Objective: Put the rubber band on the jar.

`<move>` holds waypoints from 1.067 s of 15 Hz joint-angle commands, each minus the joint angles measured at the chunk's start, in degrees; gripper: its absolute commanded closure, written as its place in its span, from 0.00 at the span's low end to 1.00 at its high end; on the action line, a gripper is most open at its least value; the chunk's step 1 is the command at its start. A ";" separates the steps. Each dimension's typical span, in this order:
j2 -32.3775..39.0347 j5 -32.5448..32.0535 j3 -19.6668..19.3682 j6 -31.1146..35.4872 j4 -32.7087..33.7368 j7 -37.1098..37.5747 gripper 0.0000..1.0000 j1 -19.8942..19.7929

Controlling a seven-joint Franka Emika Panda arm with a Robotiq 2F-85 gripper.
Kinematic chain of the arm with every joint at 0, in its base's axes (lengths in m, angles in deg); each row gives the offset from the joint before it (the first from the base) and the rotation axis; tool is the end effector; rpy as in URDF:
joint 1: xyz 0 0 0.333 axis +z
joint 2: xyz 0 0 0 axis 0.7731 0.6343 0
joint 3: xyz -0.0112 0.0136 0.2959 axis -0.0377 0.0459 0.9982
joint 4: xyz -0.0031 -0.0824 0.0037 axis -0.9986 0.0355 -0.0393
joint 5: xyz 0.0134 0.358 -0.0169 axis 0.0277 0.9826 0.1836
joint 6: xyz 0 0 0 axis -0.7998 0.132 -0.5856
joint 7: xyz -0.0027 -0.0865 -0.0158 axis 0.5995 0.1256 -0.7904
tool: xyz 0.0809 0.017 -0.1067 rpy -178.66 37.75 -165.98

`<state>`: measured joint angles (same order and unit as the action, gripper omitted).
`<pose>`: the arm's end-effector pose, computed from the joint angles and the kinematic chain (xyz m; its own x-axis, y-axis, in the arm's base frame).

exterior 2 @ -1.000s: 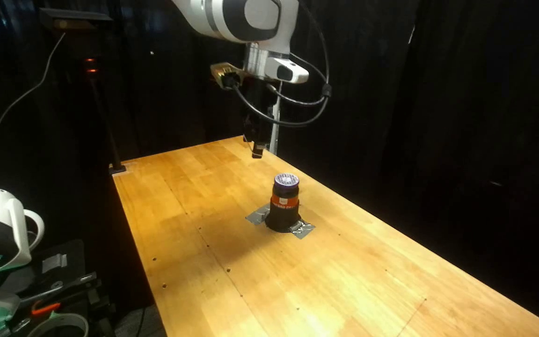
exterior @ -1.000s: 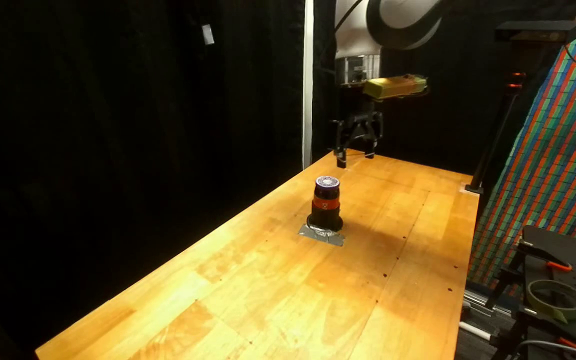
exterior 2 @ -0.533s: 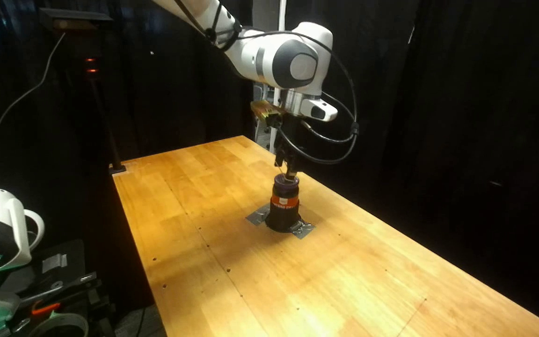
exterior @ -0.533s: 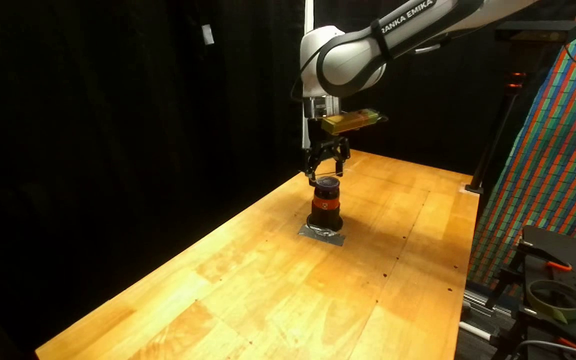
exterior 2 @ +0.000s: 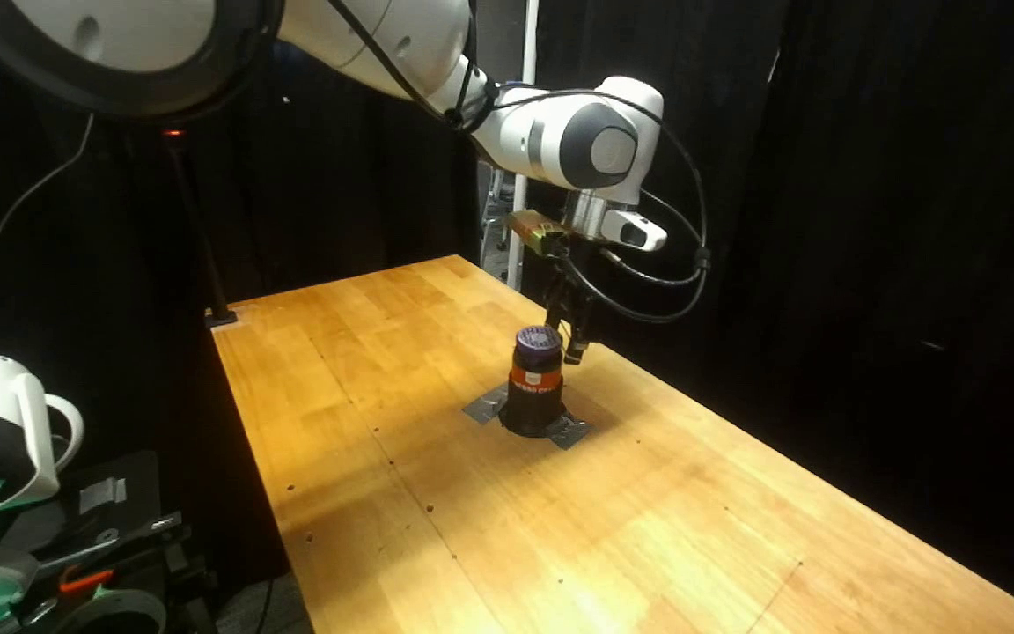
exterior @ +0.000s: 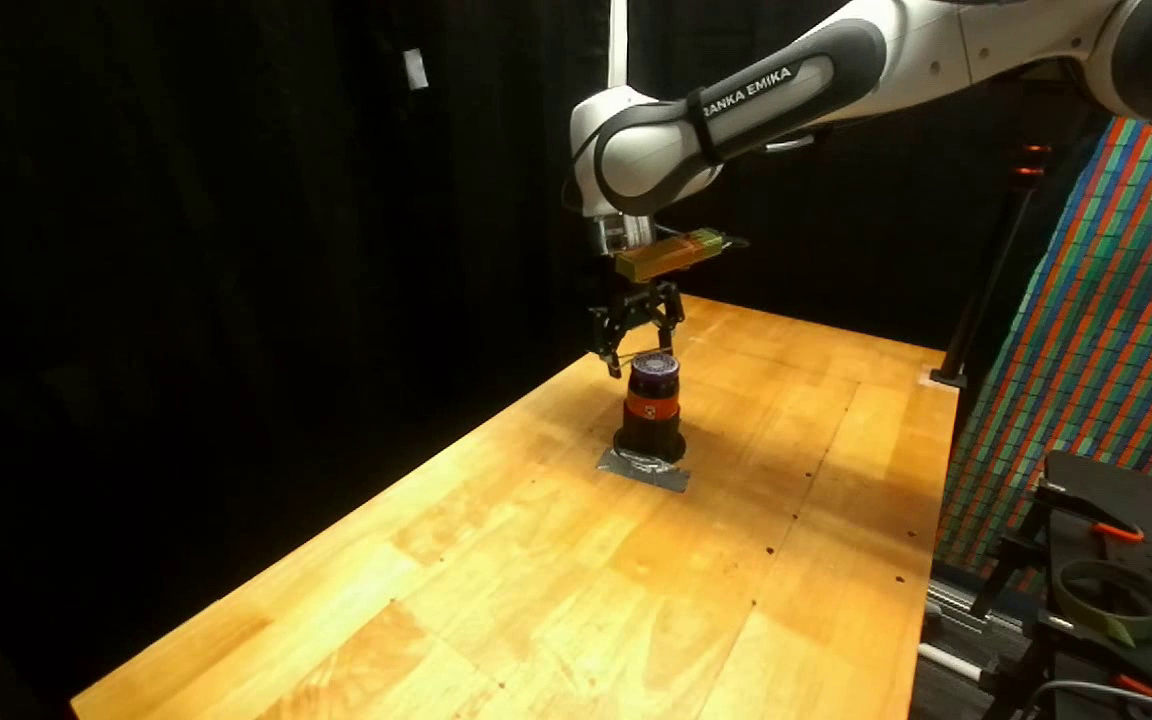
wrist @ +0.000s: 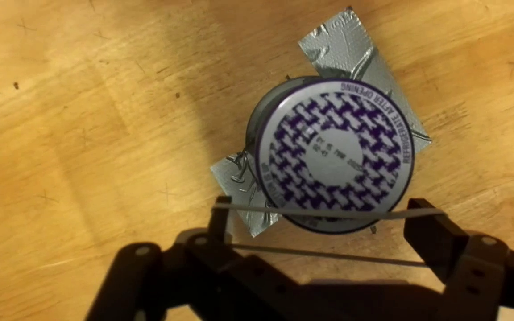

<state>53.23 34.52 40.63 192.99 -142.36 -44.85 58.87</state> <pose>0.6823 0.0916 0.2361 0.9275 -0.3257 -0.1837 -0.3122 -0.9449 0.0989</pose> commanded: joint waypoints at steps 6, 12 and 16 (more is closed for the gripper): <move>4.35 2.18 0.70 -15.93 8.46 -3.11 0.00 -0.48; 2.30 3.21 0.60 -11.98 4.07 -2.47 0.00 -0.67; -0.13 4.30 0.40 -6.96 -1.19 -1.55 0.00 -0.70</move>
<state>56.63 37.57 41.07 182.05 -137.47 -46.73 58.41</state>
